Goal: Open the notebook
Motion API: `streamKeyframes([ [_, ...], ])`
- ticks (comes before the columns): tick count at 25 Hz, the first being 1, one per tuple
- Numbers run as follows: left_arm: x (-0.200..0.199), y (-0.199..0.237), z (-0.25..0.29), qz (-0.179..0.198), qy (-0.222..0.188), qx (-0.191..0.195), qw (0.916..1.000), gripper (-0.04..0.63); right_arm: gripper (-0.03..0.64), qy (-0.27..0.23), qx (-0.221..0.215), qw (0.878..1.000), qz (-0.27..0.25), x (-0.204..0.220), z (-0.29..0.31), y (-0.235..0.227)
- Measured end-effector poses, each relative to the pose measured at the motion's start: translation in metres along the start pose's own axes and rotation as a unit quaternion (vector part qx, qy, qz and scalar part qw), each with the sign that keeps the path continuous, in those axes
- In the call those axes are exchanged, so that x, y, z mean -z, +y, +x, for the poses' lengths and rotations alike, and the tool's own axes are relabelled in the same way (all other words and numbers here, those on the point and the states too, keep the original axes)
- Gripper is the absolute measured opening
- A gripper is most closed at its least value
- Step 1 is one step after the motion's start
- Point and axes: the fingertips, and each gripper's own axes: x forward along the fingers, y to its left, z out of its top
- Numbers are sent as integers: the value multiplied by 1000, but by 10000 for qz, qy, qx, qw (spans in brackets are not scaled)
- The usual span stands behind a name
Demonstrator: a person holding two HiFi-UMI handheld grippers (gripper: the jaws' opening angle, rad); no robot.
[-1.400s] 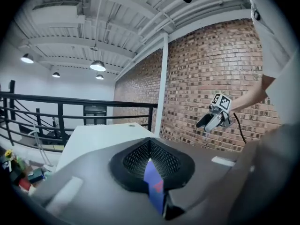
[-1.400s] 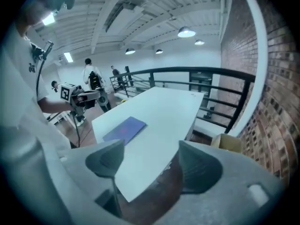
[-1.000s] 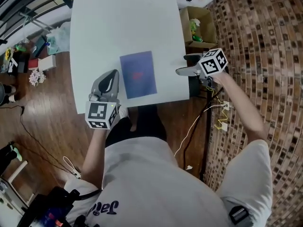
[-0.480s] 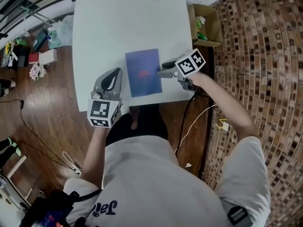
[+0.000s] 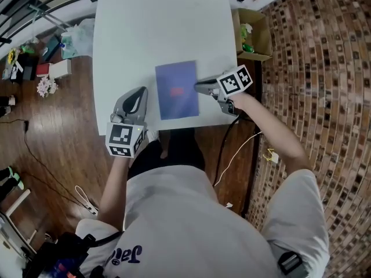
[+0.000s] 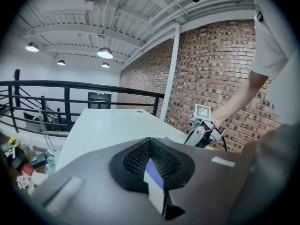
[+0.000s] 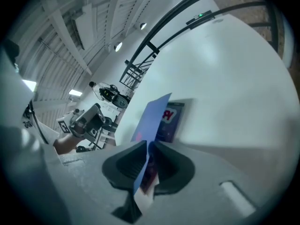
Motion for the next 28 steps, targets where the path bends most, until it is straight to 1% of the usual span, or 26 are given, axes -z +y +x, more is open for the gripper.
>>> streamKeyframes([
  [1, -1, 1, -3, 7, -10, -12, 10000, 17, 26, -130, -111, 9998, 36, -4, -4, 9],
  [3, -6, 5, -11, 7, -66, -63, 10000, 17, 20, -403, -412, 9983, 80, -16, -12, 35],
  [5, -12, 15, -22, -15, -152, -172, 9997, 17, 15, -710, -807, 9942, 76, -35, -18, 73],
  [7, -17, 26, -35, -54, -260, -325, 9991, 17, 8, -920, -1153, 9890, -89, -54, -15, 111],
  [10, -18, 41, -55, -130, -385, -560, 9976, 17, 2, -920, -1365, 9844, -616, -73, 10, 155],
  [13, -16, 49, -74, -209, -454, -743, 9960, 17, -2, -727, -1410, 9830, -921, -77, 49, 183],
  [15, -16, 52, -88, -237, -510, -840, 9949, 17, -2, -688, -1253, 9834, -1121, -76, 64, 190],
  [16, -17, 53, -95, -243, -547, -878, 9943, 17, 2, -706, -1041, 9842, -1249, -76, 64, 184],
  [17, -18, 55, -100, -245, -580, -908, 9939, 17, 32, -720, -729, 9854, -1359, -73, 61, 170],
  [19, -16, 57, -107, -260, -600, -952, 9933, 17, 158, -629, 70, 9870, -1474, -61, 47, 124],
  [20, -13, 57, -109, -282, -586, -955, 9933, 17, 196, -514, 489, 9866, -1472, -49, 38, 96],
  [21, -10, 56, -109, -310, -566, -937, 9935, 17, 211, -385, 865, 9853, -1419, -36, 27, 69],
  [22, -6, 55, -107, -332, -546, -897, 9939, 17, 218, -271, 1148, 9843, -1312, -22, 18, 45],
  [23, -4, 52, -104, -346, -528, -839, 9945, 17, 224, -188, 1316, 9843, -1165, -9, 11, 28],
  [25, 2, 43, -95, -351, -501, -696, 9957, 17, 225, -155, 1356, 9871, -838, 9, 7, 8],
  [28, 9, 28, -78, -316, -447, -481, 9973, 17, 225, -444, 1090, 9923, -397, 16, 13, -3],
])
